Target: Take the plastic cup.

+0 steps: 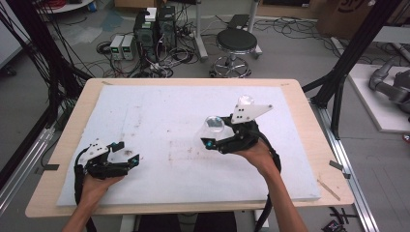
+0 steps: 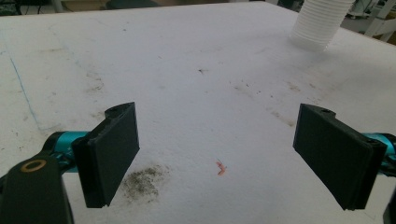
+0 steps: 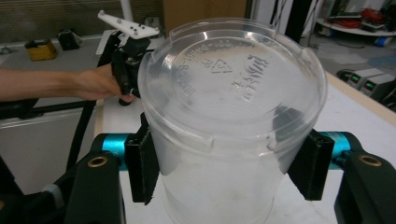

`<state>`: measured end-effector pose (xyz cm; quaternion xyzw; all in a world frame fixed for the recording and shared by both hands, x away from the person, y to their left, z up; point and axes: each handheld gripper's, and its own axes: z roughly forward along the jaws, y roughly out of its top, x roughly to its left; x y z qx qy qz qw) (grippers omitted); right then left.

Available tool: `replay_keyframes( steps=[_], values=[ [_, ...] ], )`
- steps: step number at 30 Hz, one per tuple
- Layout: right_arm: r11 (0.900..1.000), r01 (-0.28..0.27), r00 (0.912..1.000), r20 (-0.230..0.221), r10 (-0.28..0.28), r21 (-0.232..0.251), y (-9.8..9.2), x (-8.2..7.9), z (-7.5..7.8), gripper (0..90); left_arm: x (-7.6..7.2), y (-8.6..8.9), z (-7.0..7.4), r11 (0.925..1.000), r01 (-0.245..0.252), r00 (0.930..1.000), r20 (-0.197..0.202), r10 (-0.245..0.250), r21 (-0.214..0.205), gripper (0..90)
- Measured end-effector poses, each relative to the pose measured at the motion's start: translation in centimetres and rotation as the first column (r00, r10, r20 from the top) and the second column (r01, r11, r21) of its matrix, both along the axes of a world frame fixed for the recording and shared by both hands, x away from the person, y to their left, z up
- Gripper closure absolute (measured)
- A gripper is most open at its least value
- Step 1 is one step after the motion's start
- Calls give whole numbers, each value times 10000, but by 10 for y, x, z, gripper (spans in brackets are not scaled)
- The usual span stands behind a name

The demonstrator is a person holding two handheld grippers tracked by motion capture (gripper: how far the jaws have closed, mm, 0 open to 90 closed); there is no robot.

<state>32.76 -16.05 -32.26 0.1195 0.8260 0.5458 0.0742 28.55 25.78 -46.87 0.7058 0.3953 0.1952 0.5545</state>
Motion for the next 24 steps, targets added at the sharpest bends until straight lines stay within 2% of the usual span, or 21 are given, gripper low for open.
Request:
replay_keyframes(
  steps=[6, 9, 12, 13, 24],
  values=[
    [9996, -285, 9996, 8, 285, -5, 13, -8, -16, 364, 0, -1, 0, 10000, 12, 10000, 19, -12, 45, 142],
    [9986, -502, 9987, 59, 502, 161, 18, -12, -26, 364, 0, -1, 0, 10000, -18, 10000, -9, 18, 29, 142],
    [9982, -594, 9982, -110, 595, 43, 24, -13, -34, 364, -1, -1, 0, 10000, -11, 10000, 69, 11, 60, 142],
    [9977, -643, 9978, -145, 640, -204, 27, -13, -36, 364, -1, -1, 0, 10000, -6, 10000, 81, 6, 90, 142],
    [9975, -704, 9972, -274, 702, -80, 29, -12, -42, 363, -1, -1, 0, 10000, -20, 10000, 66, 20, 56, 143]
  ],
)
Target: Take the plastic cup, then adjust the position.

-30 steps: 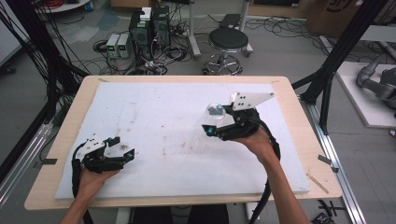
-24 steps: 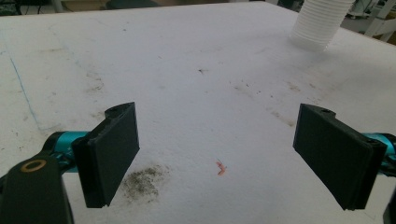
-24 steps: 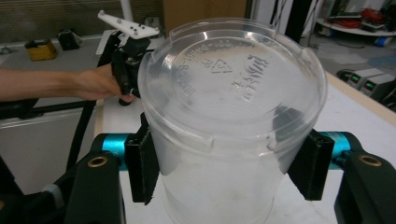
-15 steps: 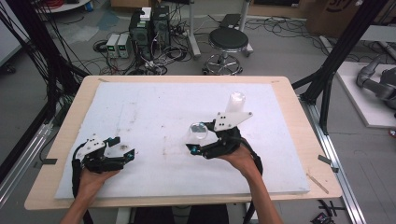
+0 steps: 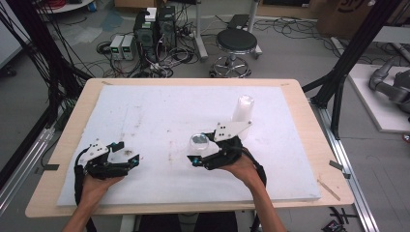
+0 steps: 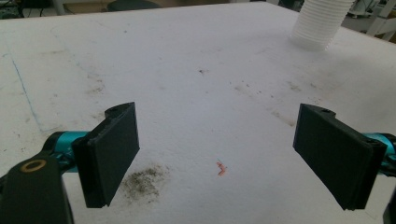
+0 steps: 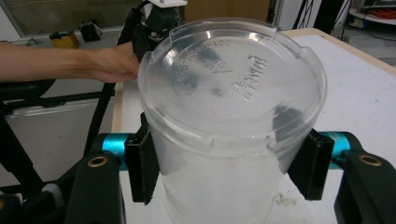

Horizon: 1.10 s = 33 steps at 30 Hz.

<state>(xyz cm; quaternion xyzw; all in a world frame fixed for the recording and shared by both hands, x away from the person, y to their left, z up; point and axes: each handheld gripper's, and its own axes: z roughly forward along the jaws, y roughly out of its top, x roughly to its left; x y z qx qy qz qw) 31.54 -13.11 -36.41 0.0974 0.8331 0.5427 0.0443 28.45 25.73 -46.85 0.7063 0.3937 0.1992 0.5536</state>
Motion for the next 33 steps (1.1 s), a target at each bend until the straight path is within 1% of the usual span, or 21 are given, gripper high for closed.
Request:
replay_keyframes(
  steps=[2, 4, 7, 11, 14, 15, 17, 18, 20, 21, 22, 23, 24, 25, 27, 28, 30, 31, 33],
  values=[
    [10000, 47, 9999, -110, -47, 1, -1, 1, -1, 363, 0, 0, 0, 10000, 4, 10000, 10, -4, 12, 142],
    [10000, 40, 10000, -84, -40, 23, -2, 2, -1, 364, 0, 0, 0, 10000, 22, 10000, 62, -22, 0, 142],
    [10000, 78, 9999, -100, -78, 10, -3, 2, -1, 364, 0, 0, 0, 10000, 23, 10000, 0, -23, -35, 142],
    [9999, 144, 9998, -118, -143, 90, -5, 4, 0, 364, 0, 1, 0, 9999, 82, 9999, 88, -81, -58, 143],
    [9998, 182, 9998, -102, -181, 124, -6, 5, -1, 365, -1, 1, 0, 9999, 102, 9999, 79, -101, -128, 143],
    [9996, 231, 9996, -190, -228, 142, -6, 5, -1, 365, 0, 1, 0, 9998, 154, 9999, 67, -153, -151, 143],
    [9995, 227, 9997, -123, -224, 205, -8, 7, -2, 365, 0, 2, 0, 9995, 258, 9997, 45, -257, -163, 143],
    [9995, 211, 9995, -230, -206, 255, -9, 7, -2, 366, 0, 2, 0, 9993, 346, 9994, 54, -345, -169, 145],
    [9989, 195, 9994, -306, -182, 415, -11, 8, -3, 372, 1, 1, 1, 9977, 615, 9981, 79, -613, -270, 146],
    [9983, 170, 9993, -338, -151, 561, -11, 8, -3, 372, 1, 1, 3, 9966, 760, 9970, 149, -755, -318, 146],
    [9963, 158, 9989, -450, -120, 848, -13, 8, -2, 373, 1, 0, 6, 9952, 933, 9954, 255, -925, -295, 146],
    [9963, 158, 9989, -450, -120, 848, -13, 8, -2, 373, 1, -1, 8, 9932, 1128, 9931, 360, -1118, -294, 146],
    [9955, 107, 9990, -431, -66, 944, -14, 8, -2, 373, 1, -2, 11, 9903, 1335, 9902, 457, -1318, -383, 146],
    [9934, 36, 9991, -428, 14, 1147, -14, 8, -1, 373, 0, -4, 14, 9864, 1583, 9861, 577, -1557, -432, 146],
    [9925, -8, 9990, -432, 61, 1222, -15, 7, 0, 373, -1, -8, 19, 9785, 1998, 9777, 762, -1957, -503, 146],
    [9919, -15, 9991, -412, 68, 1271, -15, 7, 0, 373, -1, -10, 22, 9723, 2263, 9715, 853, -2210, -580, 146],
    [9884, -140, 9985, -500, 218, 1511, -15, 7, 1, 372, -3, -17, 28, 9566, 2845, 9553, 1022, -2773, -634, 145],
    [9884, -140, 9985, -500, 218, 1511, -15, 7, 1, 372, -3, -21, 30, 9475, 3118, 9461, 1146, -3028, -703, 145],
    [9832, -322, 9978, -515, 421, 1799, -13, 6, 1, 372, -3, -29, 35, 9295, 3595, 9283, 1332, -3473, -824, 145]
  ],
)
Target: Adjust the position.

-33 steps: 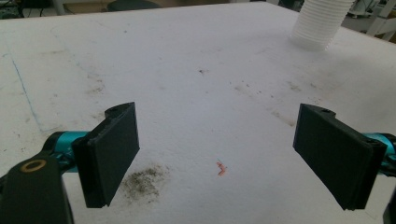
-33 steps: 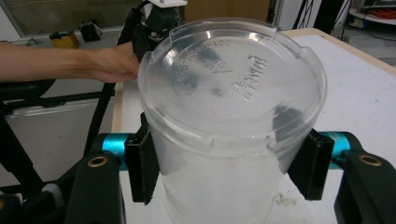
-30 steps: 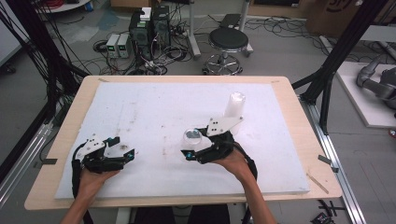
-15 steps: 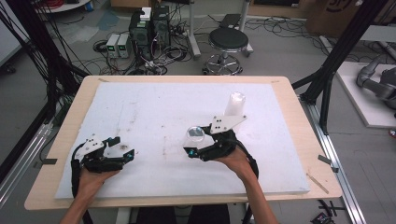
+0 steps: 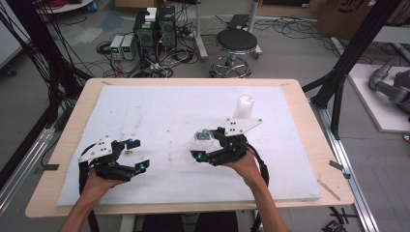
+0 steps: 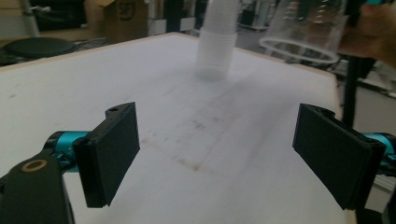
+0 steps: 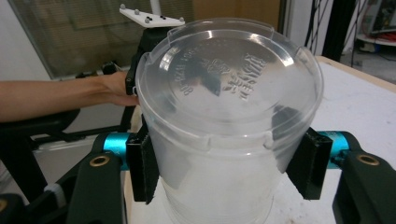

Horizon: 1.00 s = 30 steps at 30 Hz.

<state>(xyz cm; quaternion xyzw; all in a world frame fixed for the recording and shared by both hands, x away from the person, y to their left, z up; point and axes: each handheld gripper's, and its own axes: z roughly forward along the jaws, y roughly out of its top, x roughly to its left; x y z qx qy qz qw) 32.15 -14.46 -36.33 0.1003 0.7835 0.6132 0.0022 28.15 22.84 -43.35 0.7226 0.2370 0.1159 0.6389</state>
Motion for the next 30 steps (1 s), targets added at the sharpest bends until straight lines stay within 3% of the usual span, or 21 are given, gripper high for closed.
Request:
replay_keyframes(
  steps=[7, 12, 21, 28, 30],
  values=[
    [9993, -215, 9997, -82, 217, 322, 1, -1, 0, 370, 4, -27, 9, 9918, 1217, 9925, 174, -1211, -392, 143],
    [9953, -474, 9987, -135, 487, 848, 1, -1, 1, 370, 6, -40, 13, 9839, 1746, 9844, 288, -1735, -394, 143],
    [9930, -644, 9977, -128, 660, 992, 2, -1, 1, 370, 9, -54, 27, 9732, 2283, 9726, 523, -2267, -286, 143],
    [9907, -767, 9968, -145, 789, 1126, 3, -2, 1, 370, 12, -67, 35, 9580, 2861, 9569, 572, -2847, -187, 142],
    [9903, -809, 9964, -161, 832, 1132, 3, -2, 1, 370, 14, -72, 38, 9497, 3127, 9485, 597, -3112, -178, 142]
  ],
)
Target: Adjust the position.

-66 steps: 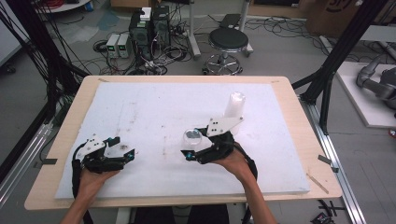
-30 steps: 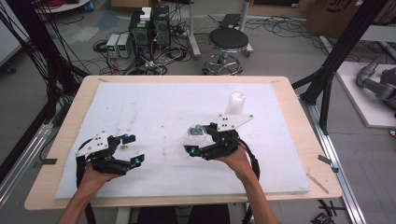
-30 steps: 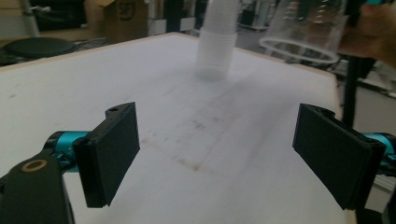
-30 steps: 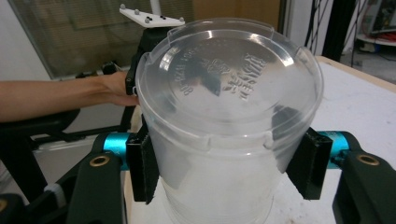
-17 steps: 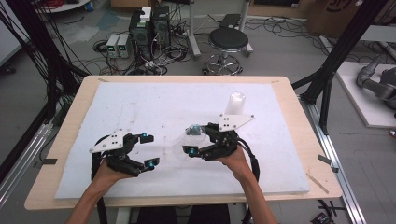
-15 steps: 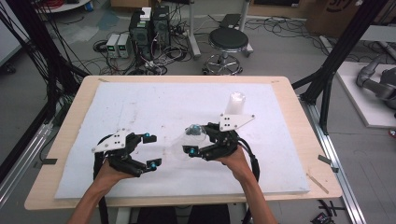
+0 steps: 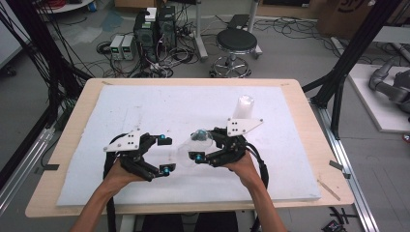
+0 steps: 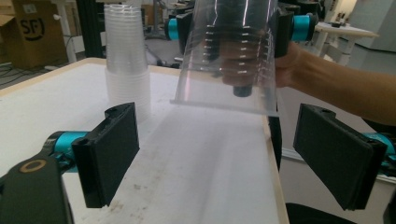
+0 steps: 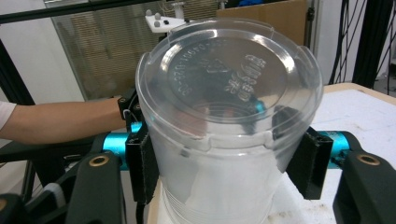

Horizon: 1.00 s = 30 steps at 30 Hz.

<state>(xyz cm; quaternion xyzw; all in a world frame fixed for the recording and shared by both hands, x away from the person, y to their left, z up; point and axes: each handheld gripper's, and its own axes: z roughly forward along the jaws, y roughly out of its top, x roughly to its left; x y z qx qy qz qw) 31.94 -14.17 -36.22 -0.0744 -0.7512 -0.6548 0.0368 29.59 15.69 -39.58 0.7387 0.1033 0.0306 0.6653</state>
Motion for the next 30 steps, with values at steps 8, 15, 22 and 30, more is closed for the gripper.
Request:
replay_keyframes(
  steps=[8, 15, 22, 30],
  values=[
    [9999, -129, 9999, -14, 129, 98, 0, 0, 0, 370, 5, -14, 7, 9989, 469, 9989, 25, -469, -26, 140],
    [9994, -224, 9997, -41, 226, 251, 0, 0, 1, 370, 7, -27, 12, 9970, 773, 9969, 125, -774, 61, 140],
    [9987, -276, 9996, -78, 279, 423, -1, 0, 1, 370, 9, -40, 14, 9952, 977, 9951, 161, -979, 74, 140],
    [9984, -326, 9994, -102, 331, 468, 0, 0, 1, 370, 9, -47, 14, 9941, 1078, 9940, 179, -1080, 116, 140]
  ],
)
